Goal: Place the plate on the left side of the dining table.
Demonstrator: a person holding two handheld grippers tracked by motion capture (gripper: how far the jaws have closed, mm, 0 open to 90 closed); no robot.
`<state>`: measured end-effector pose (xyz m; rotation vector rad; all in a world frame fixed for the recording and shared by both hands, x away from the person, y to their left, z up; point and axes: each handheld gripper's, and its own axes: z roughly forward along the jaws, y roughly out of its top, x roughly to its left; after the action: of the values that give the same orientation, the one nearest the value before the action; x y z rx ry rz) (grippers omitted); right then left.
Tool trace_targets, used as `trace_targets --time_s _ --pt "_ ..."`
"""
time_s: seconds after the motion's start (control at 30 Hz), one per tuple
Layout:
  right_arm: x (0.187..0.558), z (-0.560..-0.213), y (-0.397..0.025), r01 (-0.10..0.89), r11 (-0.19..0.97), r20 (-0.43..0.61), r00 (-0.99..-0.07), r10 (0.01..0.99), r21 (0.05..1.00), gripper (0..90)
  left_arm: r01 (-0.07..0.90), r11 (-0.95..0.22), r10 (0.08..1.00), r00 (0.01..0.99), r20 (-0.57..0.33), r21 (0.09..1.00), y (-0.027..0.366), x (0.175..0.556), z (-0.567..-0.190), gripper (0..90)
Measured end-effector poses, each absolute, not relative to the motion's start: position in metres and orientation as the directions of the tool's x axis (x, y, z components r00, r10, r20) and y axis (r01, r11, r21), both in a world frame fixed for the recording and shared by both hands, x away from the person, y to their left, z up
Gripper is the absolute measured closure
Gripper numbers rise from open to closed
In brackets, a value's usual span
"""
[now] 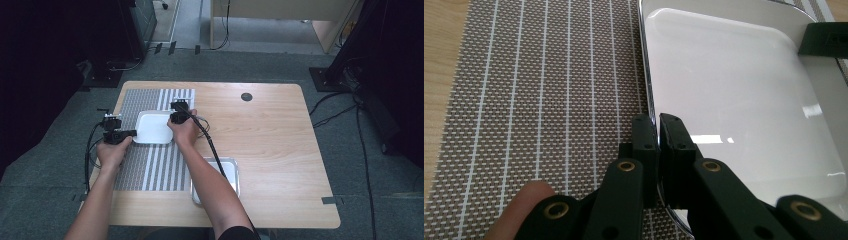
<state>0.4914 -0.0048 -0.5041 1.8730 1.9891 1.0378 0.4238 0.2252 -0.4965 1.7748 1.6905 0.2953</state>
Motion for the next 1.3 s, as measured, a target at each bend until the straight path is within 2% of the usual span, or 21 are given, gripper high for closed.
trace_targets --time_s 0.53,0.6,0.67,0.7,0.8,0.9,1.03,1.13,1.27,1.3 --pt "0.486 -0.505 -0.01 0.777 -0.055 0.302 -0.177 0.937 0.627 84.7 0.803 0.041 0.956 0.141 -0.257 0.595 0.221 0.422 -0.496 86.6" --pt "0.487 -0.505 -0.012 0.781 -0.056 0.311 -0.18 0.933 0.622 81.4 0.802 0.041 0.959 0.137 -0.25 0.596 0.221 0.422 -0.496 85.4" --pt "0.488 -0.505 -0.014 0.782 -0.058 0.318 -0.183 0.93 0.62 73.9 0.799 0.057 0.96 0.121 -0.251 0.599 0.222 0.422 -0.495 76.8" --pt "0.489 -0.504 -0.016 0.786 -0.075 0.344 -0.181 0.921 0.614 67.2 0.796 0.066 0.958 0.117 -0.261 0.601 0.224 0.421 -0.493 71.3" --pt "0.491 -0.501 -0.026 0.784 -0.14 0.437 -0.18 0.881 0.605 60.0 0.79 0.089 0.952 0.112 -0.285 0.607 0.229 0.42 -0.489 55.6" --pt "0.491 -0.496 -0.036 0.778 -0.145 0.476 -0.215 0.853 0.611 56.1 0.782 0.087 0.948 0.126 -0.293 0.617 0.231 0.417 -0.484 41.9" --pt "0.487 -0.487 -0.046 0.76 -0.121 0.461 -0.253 0.851 0.639 53.7 0.768 0.066 0.952 0.144 -0.272 0.637 0.23 0.41 -0.475 24.7" --pt "0.48 -0.481 -0.05 0.729 -0.098 0.434 -0.288 0.854 0.677 49.8 0.758 0.075 0.946 0.151 -0.286 0.648 0.232 0.405 -0.471 17.6" --pt "0.473 -0.474 -0.054 0.672 -0.052 0.371 -0.34 0.864 0.738 44.5 0.741 0.081 0.947 0.15 -0.282 0.667 0.233 0.4 -0.466 17.5" --pt "0.468 -0.469 -0.057 0.642 -0.012 0.321 -0.367 0.873 0.767 41.3 0.723 0.081 0.946 0.162 -0.282 0.686 0.234 0.395 -0.463 17.2"
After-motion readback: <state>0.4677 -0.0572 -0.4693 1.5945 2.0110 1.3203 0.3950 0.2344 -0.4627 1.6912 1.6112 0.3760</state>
